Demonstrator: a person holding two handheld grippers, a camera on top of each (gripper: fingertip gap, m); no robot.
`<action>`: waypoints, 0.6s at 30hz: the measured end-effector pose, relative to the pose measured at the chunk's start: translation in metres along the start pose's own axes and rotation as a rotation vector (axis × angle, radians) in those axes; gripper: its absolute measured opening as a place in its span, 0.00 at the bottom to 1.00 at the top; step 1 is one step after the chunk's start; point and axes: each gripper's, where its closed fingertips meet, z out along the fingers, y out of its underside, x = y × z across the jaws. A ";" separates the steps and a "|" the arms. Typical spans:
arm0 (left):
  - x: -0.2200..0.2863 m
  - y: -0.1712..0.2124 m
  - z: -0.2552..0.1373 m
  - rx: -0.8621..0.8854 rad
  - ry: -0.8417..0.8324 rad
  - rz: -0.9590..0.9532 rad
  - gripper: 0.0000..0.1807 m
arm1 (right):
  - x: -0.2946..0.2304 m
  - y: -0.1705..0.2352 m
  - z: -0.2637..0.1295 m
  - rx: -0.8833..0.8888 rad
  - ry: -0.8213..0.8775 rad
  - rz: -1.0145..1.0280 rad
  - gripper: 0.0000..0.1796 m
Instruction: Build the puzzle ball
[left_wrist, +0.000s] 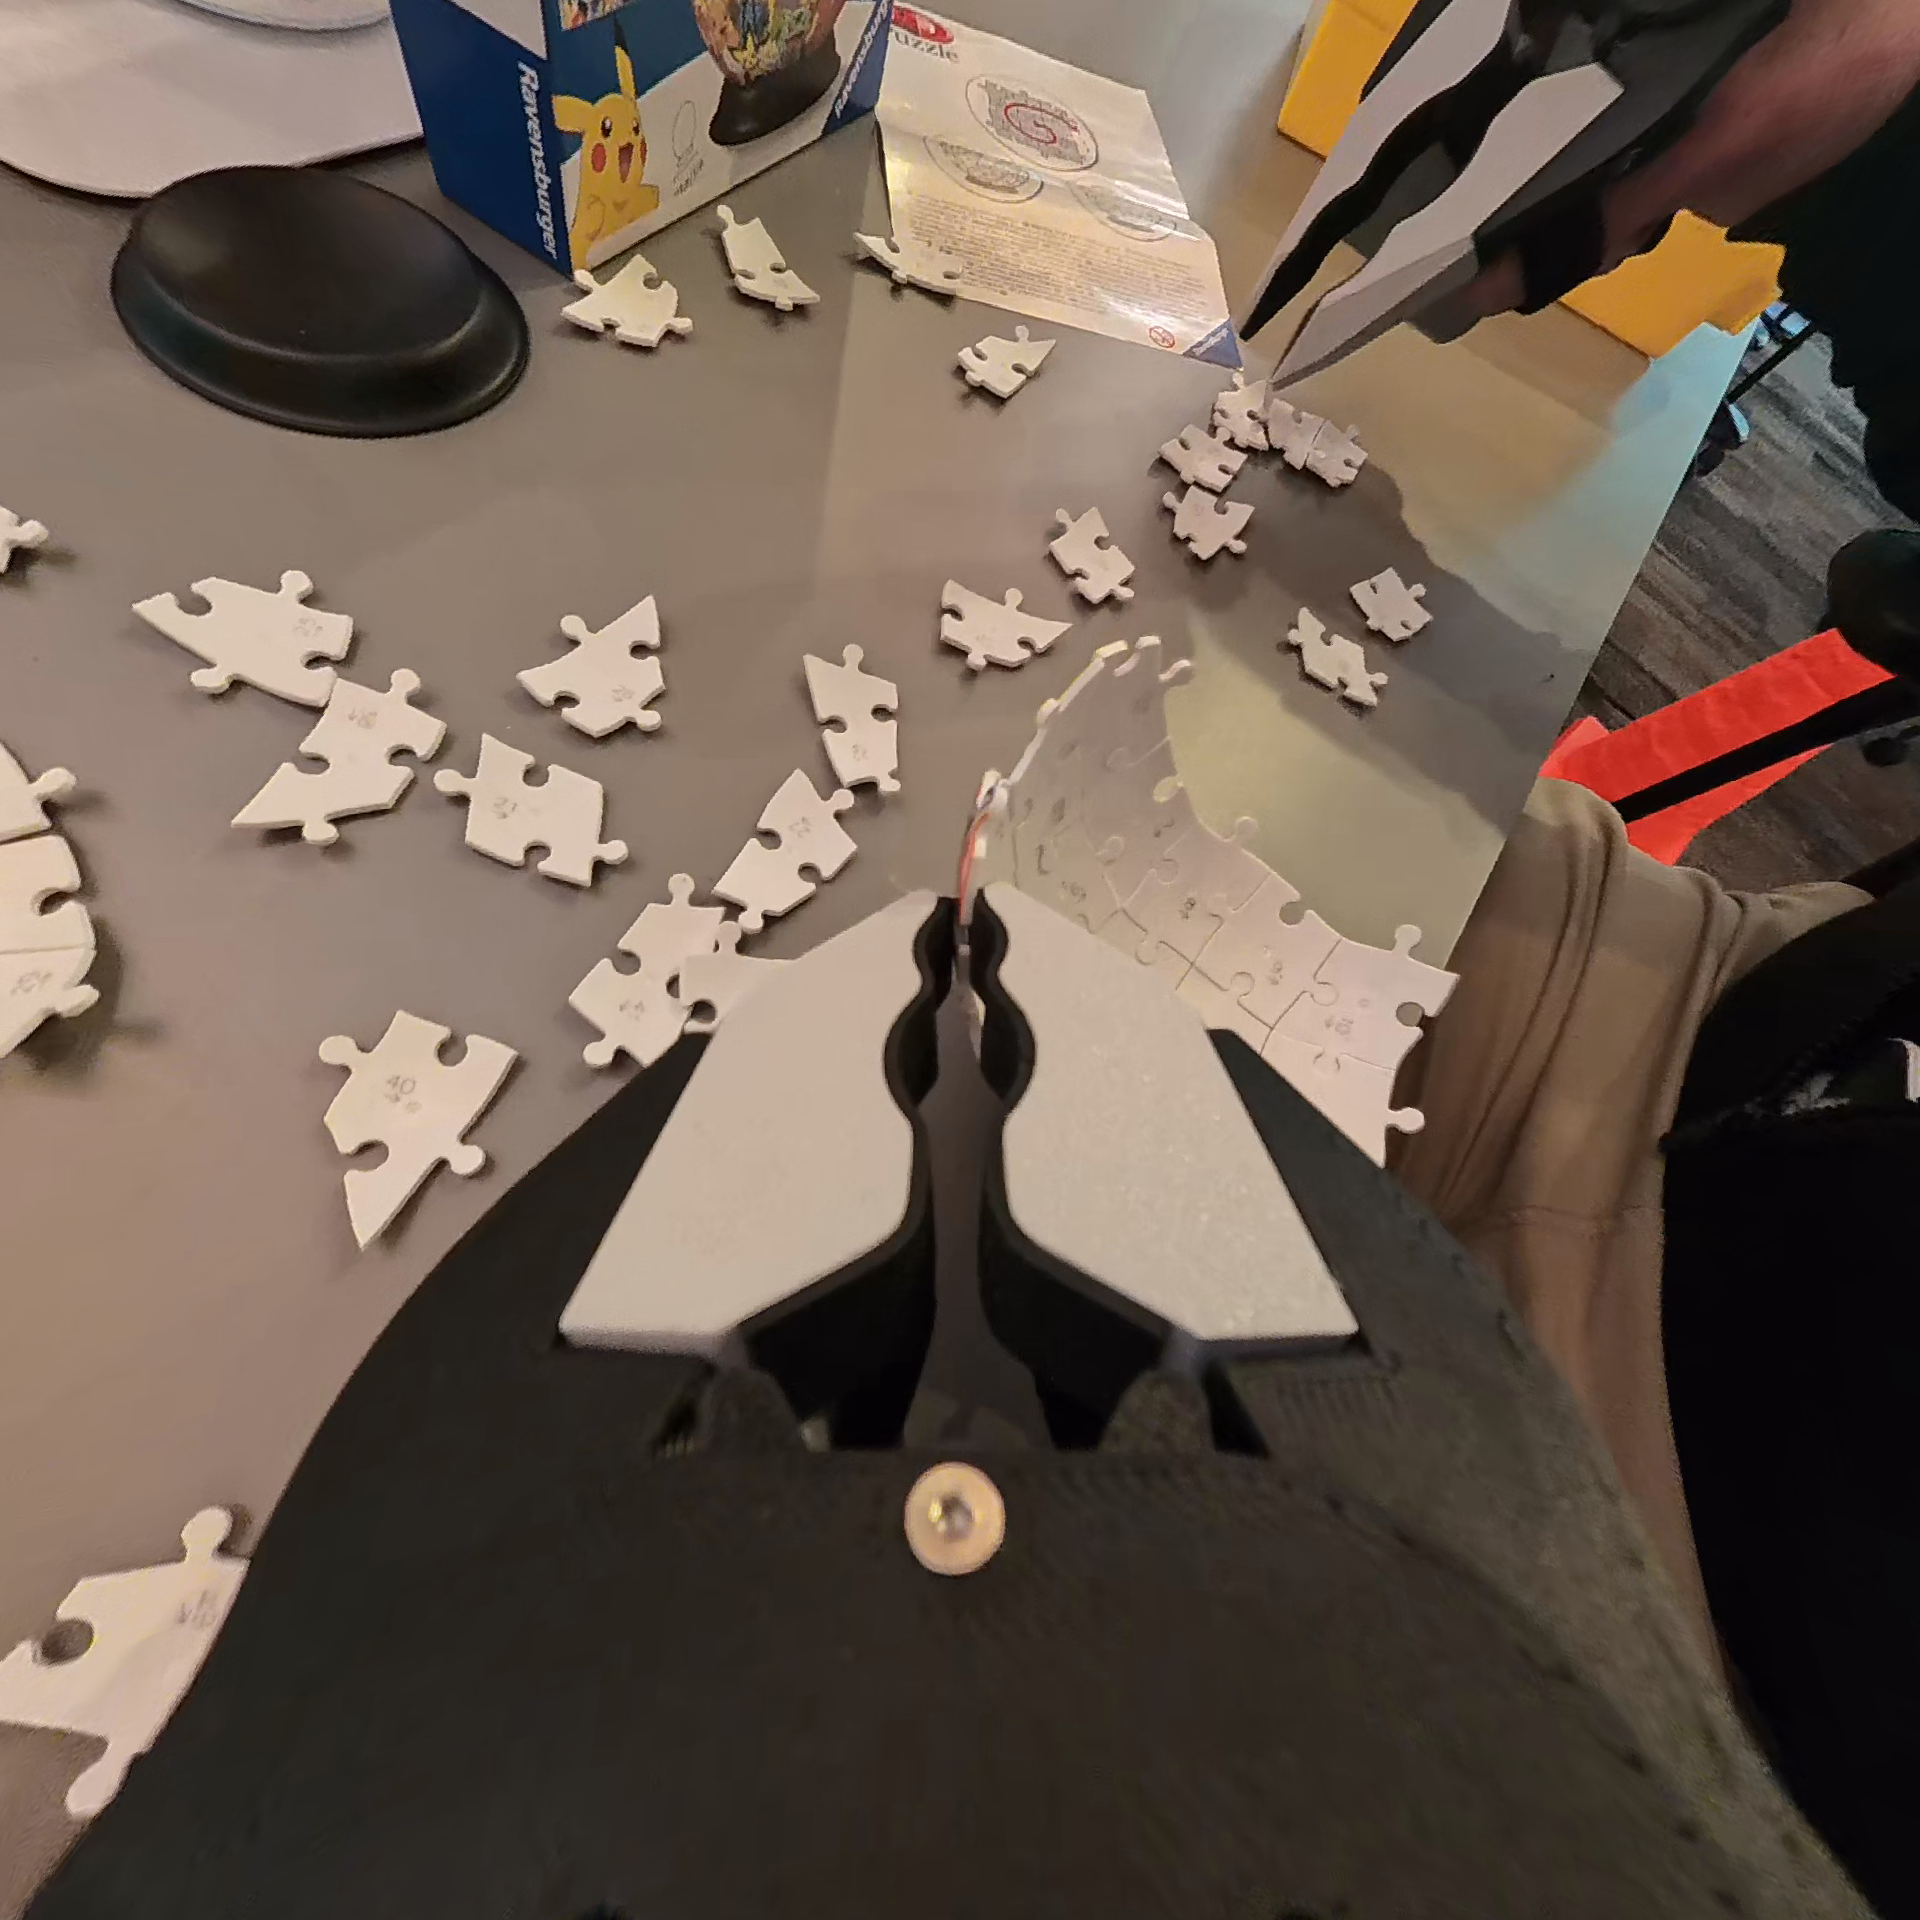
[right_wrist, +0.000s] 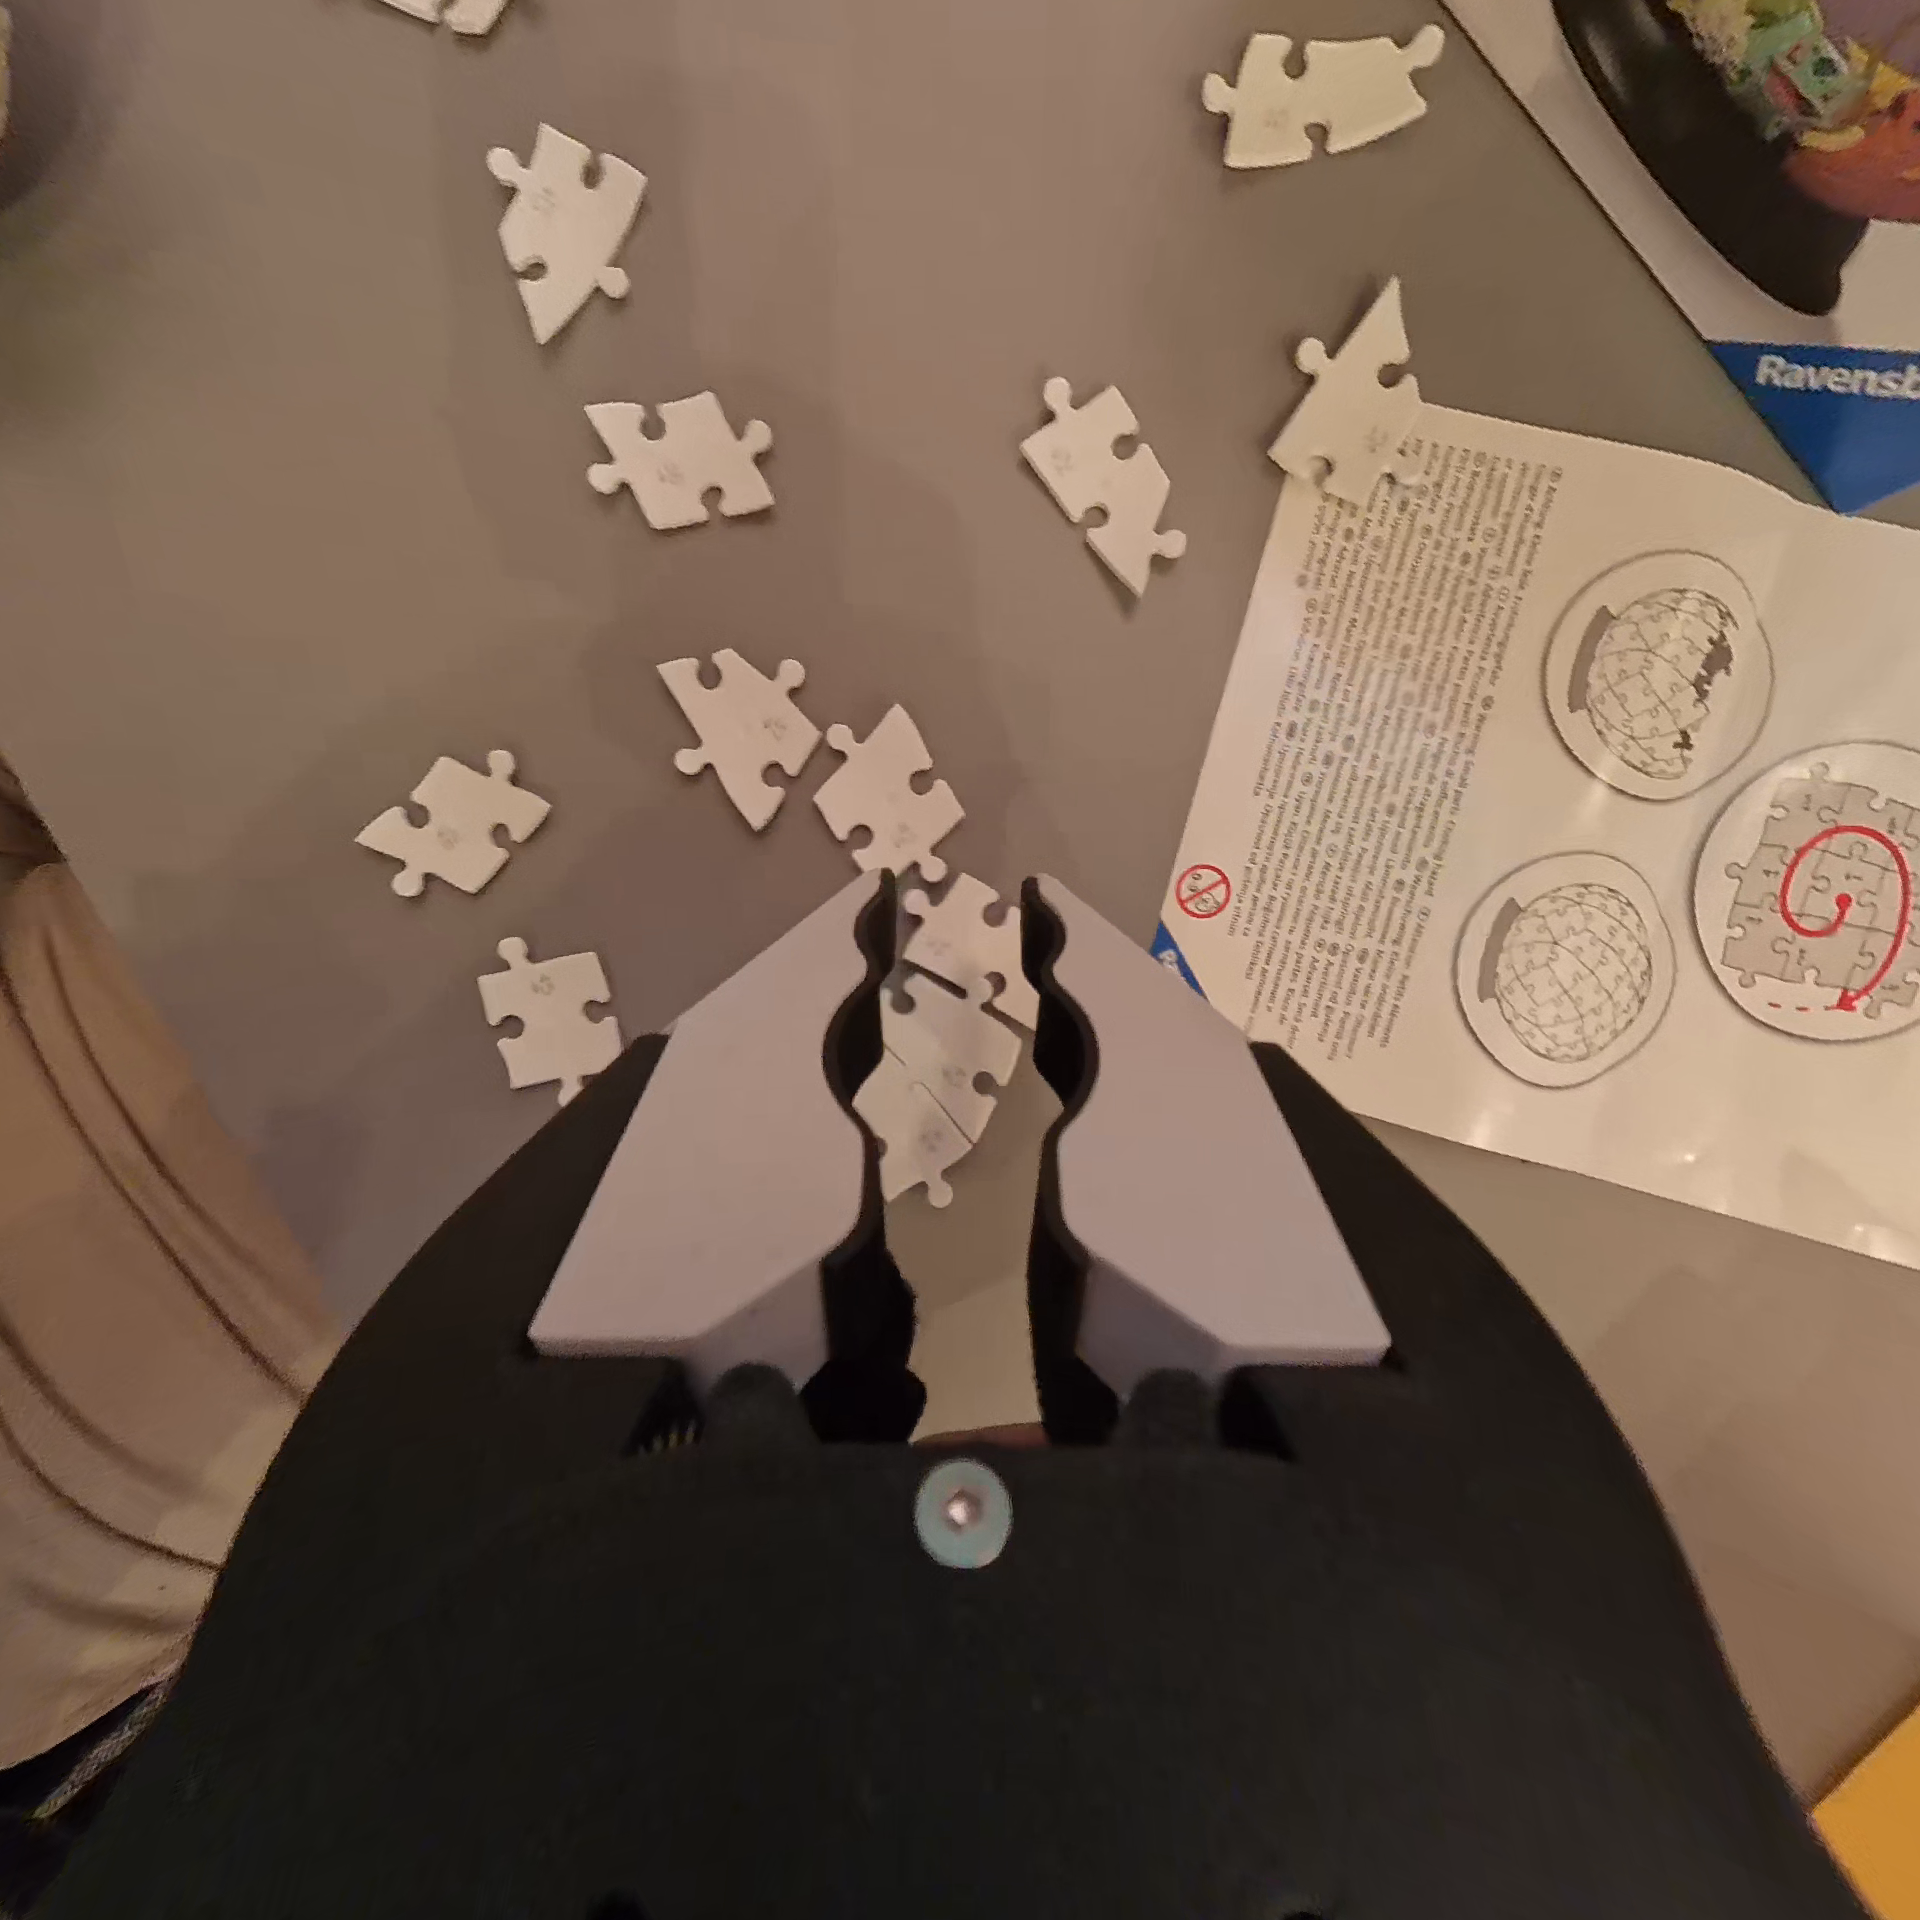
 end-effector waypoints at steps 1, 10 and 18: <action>0.000 0.000 0.000 -0.001 -0.001 -0.001 0.01 | -0.004 -0.001 0.000 0.003 -0.015 -0.010 0.13; 0.002 0.003 -0.001 -0.016 0.003 0.006 0.01 | -0.044 0.000 0.003 -0.050 -0.157 -0.109 0.13; 0.001 0.008 -0.004 -0.031 -0.013 -0.008 0.01 | -0.053 0.004 0.007 -0.071 -0.185 -0.128 0.13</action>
